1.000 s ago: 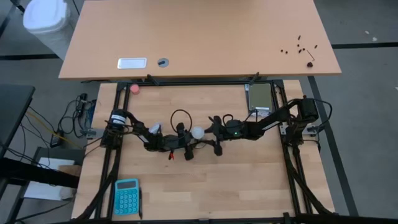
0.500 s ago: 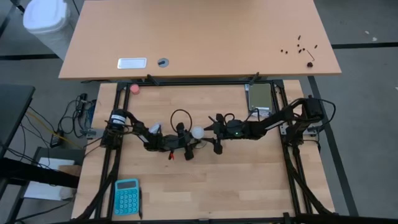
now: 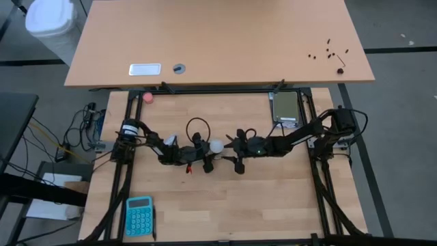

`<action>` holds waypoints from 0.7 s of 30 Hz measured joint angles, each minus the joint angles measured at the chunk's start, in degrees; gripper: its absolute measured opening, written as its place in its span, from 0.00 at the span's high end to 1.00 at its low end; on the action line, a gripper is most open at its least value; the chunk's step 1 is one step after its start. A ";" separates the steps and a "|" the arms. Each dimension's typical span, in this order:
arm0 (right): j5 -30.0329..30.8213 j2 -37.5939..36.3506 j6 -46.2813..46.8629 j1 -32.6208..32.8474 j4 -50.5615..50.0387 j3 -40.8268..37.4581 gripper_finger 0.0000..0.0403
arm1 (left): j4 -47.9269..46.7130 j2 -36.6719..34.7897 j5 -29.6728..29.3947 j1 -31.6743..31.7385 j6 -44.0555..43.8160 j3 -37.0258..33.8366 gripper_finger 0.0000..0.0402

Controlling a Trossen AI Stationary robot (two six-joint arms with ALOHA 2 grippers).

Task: Screw lightbulb
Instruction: Insert the lightbulb into the lamp holder

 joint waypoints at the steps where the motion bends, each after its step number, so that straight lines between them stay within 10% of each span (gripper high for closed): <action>1: 1.33 0.01 0.10 0.21 0.05 0.00 0.43 | 0.00 0.00 0.00 0.00 -0.05 0.00 0.52; 11: 5.30 -6.98 1.80 1.82 -10.33 0.01 0.43 | -0.15 0.01 2.92 0.02 -1.10 0.00 0.52; 21: 4.90 -15.00 -0.99 3.20 -51.95 18.60 0.36 | -0.51 0.09 8.74 -0.02 1.49 1.22 0.52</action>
